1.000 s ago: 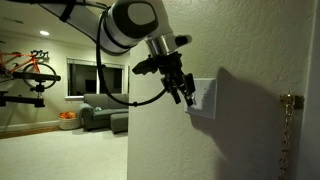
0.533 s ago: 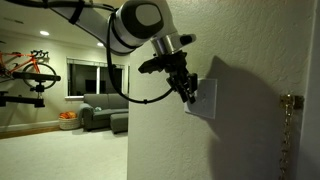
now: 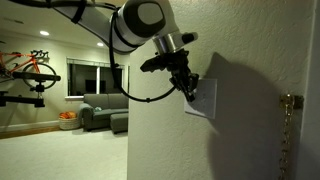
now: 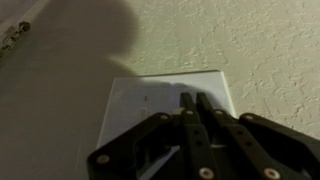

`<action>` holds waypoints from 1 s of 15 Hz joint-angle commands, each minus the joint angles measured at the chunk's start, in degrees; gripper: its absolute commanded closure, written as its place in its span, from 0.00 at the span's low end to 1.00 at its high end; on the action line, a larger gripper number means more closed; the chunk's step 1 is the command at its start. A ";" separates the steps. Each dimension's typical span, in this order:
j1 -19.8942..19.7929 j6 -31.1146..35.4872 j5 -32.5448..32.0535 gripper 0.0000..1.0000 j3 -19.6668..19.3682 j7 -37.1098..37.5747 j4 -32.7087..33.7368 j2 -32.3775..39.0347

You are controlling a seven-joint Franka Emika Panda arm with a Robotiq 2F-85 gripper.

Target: Turn the left light switch on

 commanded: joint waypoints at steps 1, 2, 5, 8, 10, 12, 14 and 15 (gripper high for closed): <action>0.29 -3.09 2.64 0.93 0.20 -2.17 -2.28 -3.52; 0.31 -3.35 3.17 0.93 0.27 -3.27 -3.02 -4.54; 0.30 -4.82 3.79 0.93 0.18 -5.54 -4.18 -7.17; 0.35 -5.09 3.25 0.93 0.16 -6.66 -4.52 -9.40; 0.48 -7.49 2.82 0.93 0.41 -6.76 -4.34 -11.18; 0.74 -10.05 3.08 0.93 0.79 -6.78 -4.03 -13.00; 0.95 -12.70 3.06 0.93 1.06 -6.52 -3.98 -14.32; 1.03 -14.07 3.27 0.93 1.19 -6.47 -4.16 -14.73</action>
